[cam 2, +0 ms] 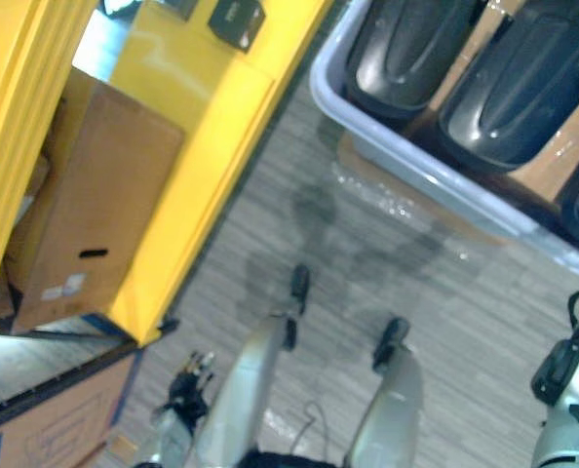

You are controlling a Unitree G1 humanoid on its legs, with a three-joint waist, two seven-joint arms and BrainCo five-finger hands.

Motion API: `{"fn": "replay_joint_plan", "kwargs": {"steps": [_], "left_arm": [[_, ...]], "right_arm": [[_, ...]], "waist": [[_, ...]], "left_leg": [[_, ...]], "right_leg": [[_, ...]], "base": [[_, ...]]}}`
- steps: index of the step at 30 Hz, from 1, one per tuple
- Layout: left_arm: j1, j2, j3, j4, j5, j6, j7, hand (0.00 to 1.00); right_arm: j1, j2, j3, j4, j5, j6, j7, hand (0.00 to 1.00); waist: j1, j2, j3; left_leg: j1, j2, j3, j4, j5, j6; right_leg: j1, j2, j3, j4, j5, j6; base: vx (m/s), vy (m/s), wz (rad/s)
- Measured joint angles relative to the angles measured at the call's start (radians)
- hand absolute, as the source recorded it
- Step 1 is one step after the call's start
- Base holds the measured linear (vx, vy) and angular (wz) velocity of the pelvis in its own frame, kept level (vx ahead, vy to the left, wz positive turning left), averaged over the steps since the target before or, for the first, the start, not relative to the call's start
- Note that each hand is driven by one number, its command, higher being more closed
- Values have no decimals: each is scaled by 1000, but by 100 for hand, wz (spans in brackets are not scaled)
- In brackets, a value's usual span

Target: Walk over and take plastic housings, then place them on the shelf

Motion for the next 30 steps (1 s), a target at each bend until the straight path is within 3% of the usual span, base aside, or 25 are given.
{"fn": "replay_joint_plan", "kwargs": {"steps": [4,5,12,20,30], "left_arm": [[0,-5,3,-1,-30,-1,-7,0],[0,-5,3,-3,-30,-2,-7,0],[0,-6,3,-6,-34,-2,-11,0],[0,-8,4,-12,-35,-3,-20,0],[0,-16,3,-35,-35,-4,-26,0]], "right_arm": [[-6,-3,3,0,-1,35,1,0],[-6,-7,26,0,-1,49,1,100],[-11,-42,69,22,-20,130,69,100],[-10,-52,80,58,-18,135,151,100],[-3,-42,107,60,-22,135,172,100]], "waist": [[0,1,1],[0,1,1],[6,2,1],[6,2,1],[14,3,0]], "left_leg": [[-18,1,-2,17,0,0],[-24,1,-3,25,0,0],[-44,2,-1,31,1,4],[-41,3,-1,31,13,2],[-39,1,4,28,20,7]], "right_leg": [[-15,0,1,13,-1,-2],[-18,0,1,18,-2,-3],[-46,-6,7,41,-7,-10],[-50,-7,7,60,-9,-13],[-50,-15,7,70,-9,-14]], "base": [[0,0,0],[0,0,0],[-32,-5,0],[0,0,0],[0,0,0]]}}
